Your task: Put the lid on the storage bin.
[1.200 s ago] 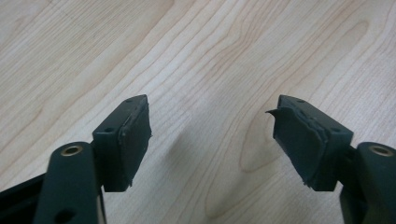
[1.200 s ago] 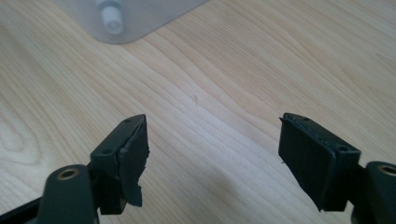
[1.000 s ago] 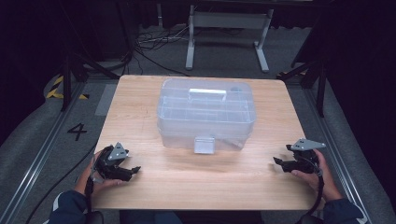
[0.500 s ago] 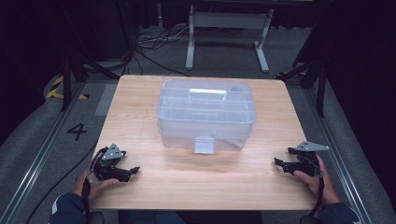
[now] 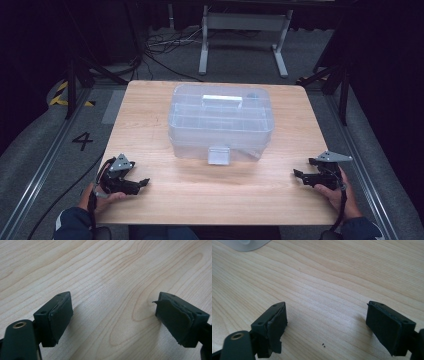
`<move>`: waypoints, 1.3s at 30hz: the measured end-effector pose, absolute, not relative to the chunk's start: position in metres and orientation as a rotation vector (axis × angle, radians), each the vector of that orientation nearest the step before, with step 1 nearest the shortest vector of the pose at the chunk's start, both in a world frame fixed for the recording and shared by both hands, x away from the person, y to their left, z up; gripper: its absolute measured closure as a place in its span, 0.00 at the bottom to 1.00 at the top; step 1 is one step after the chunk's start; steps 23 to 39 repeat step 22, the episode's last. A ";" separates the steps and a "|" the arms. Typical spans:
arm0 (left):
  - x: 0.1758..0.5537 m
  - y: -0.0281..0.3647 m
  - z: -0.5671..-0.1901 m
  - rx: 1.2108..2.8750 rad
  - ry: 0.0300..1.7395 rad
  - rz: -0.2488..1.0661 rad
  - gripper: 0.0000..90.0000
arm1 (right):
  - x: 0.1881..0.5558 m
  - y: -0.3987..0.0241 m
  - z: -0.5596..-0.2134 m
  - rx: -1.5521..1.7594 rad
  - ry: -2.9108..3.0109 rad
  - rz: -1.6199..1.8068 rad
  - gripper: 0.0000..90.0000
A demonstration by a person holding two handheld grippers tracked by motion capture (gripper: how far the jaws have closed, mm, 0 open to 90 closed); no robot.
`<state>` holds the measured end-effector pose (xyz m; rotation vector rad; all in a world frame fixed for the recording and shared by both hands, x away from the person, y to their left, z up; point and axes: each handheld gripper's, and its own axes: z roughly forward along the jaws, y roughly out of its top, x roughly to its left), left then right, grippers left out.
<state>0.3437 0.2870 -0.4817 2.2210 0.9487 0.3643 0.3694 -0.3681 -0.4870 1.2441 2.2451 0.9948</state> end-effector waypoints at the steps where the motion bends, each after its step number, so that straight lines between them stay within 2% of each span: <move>1: 0.344 0.287 -0.482 2.221 0.949 0.364 0.16 | 0.370 -0.368 -0.487 1.244 2.245 0.994 0.19; 39: 0.345 0.284 -0.482 2.206 0.988 0.383 0.16 | 0.370 -0.368 -0.487 1.248 2.243 0.992 0.19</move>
